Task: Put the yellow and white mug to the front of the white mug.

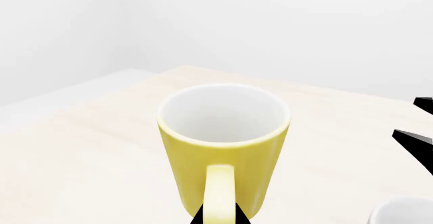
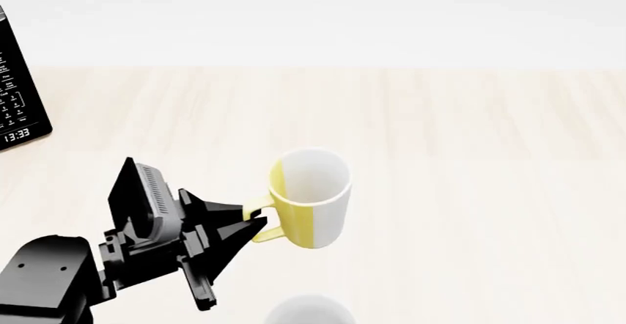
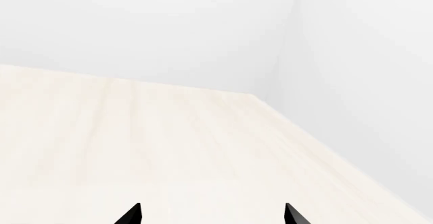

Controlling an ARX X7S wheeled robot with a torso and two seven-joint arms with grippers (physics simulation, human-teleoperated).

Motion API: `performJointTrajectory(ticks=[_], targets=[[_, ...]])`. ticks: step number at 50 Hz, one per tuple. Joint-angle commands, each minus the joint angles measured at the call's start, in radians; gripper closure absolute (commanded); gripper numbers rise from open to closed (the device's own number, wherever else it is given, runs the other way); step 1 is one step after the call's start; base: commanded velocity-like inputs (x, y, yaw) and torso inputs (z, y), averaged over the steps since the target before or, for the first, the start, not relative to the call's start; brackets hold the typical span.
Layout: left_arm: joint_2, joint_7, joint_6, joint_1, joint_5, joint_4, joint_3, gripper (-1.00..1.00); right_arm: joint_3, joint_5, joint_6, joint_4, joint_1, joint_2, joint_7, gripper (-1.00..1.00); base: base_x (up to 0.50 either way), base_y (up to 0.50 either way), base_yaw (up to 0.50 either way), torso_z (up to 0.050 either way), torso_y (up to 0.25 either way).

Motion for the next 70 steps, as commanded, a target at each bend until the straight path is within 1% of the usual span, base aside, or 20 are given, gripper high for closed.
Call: performJointTrajectory(ticks=[1, 15, 28, 36, 43, 51, 70], targets=[[0.017, -0.015, 0.119, -0.005, 0.031, -0.126, -0.02, 1.0, -0.009, 0.001, 0.003, 0.002, 0.004, 0.003, 0.003, -1.0, 0.0, 0.0, 0.0, 0.0, 0.0], [0.016, -0.003, 0.135, 0.073, 0.08, -0.127, -0.113, 1.0, -0.016, -0.001, 0.007, 0.0, 0.004, 0.008, 0.01, -1.0, 0.0, 0.0, 0.0, 0.0, 0.001], [0.018, -0.048, 0.149, 0.11, 0.14, -0.127, -0.164, 1.0, -0.025, -0.004, 0.009, -0.005, 0.004, 0.012, 0.017, -1.0, 0.0, 0.0, 0.0, 0.0, 0.0], [0.022, -0.063, 0.154, 0.118, 0.156, -0.127, -0.168, 1.0, -0.03, -0.003, 0.007, -0.004, 0.005, 0.015, 0.019, -1.0, 0.0, 0.0, 0.0, 0.0, 0.001], [0.022, -0.104, 0.164, 0.136, 0.167, -0.127, -0.152, 1.0, -0.032, -0.002, 0.004, -0.011, 0.0, 0.019, 0.021, -1.0, 0.0, 0.0, 0.0, 0.0, 0.0], [0.021, -0.095, 0.157, 0.139, 0.159, -0.127, -0.151, 1.0, -0.034, 0.002, 0.001, -0.006, 0.002, 0.02, 0.023, -1.0, 0.0, 0.0, 0.0, 0.0, 0.0], [0.019, -0.116, 0.162, 0.149, 0.164, -0.127, -0.129, 1.0, -0.035, 0.009, 0.004, -0.019, -0.003, 0.028, 0.031, -1.0, 0.0, 0.0, 0.0, 0.0, 0.0]])
